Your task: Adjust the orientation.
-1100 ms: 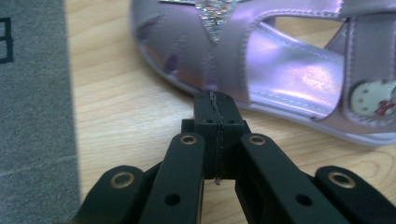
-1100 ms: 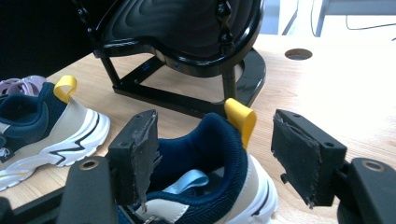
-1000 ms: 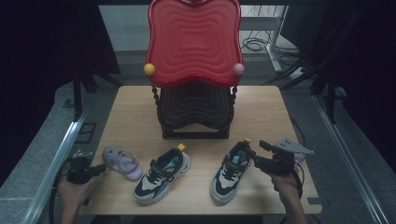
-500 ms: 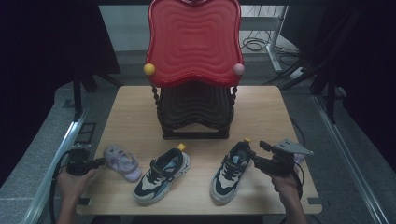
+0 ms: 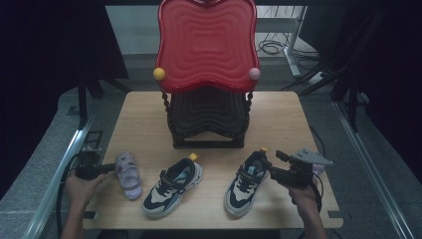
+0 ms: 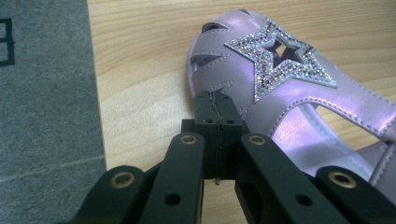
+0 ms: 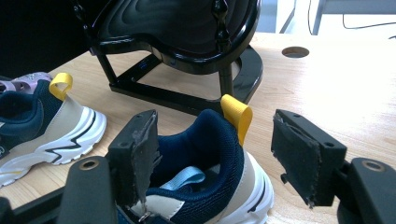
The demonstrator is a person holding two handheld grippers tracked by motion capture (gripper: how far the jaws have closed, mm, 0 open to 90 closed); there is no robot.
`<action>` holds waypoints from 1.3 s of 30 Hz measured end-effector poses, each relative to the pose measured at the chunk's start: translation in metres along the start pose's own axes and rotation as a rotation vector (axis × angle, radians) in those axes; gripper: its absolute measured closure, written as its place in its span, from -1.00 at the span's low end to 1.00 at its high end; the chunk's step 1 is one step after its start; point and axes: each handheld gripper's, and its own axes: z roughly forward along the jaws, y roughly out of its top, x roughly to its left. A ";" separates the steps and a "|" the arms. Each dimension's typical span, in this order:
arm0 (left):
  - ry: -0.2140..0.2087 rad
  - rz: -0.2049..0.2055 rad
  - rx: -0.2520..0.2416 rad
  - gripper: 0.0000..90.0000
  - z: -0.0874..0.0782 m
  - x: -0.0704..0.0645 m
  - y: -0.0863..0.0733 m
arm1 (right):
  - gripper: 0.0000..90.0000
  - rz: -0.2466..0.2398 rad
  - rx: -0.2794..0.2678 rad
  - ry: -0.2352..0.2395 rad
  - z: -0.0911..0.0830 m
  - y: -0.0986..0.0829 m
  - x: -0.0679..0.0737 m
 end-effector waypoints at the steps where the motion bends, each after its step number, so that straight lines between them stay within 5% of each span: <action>1: -0.001 0.001 0.003 1.00 0.001 0.000 0.001 | -0.27 0.002 0.001 0.001 0.000 0.000 0.000; 9: -0.004 0.031 0.026 1.00 0.005 -0.003 0.013 | -0.27 -0.002 0.009 0.004 0.003 -0.001 0.001; 25: 0.001 0.129 0.096 1.00 0.021 -0.030 0.042 | -0.27 0.013 -0.008 0.008 -0.004 0.001 -0.002; 39: -0.011 0.164 0.117 1.00 0.029 -0.046 0.055 | -0.26 0.026 -0.007 0.008 -0.002 0.000 -0.007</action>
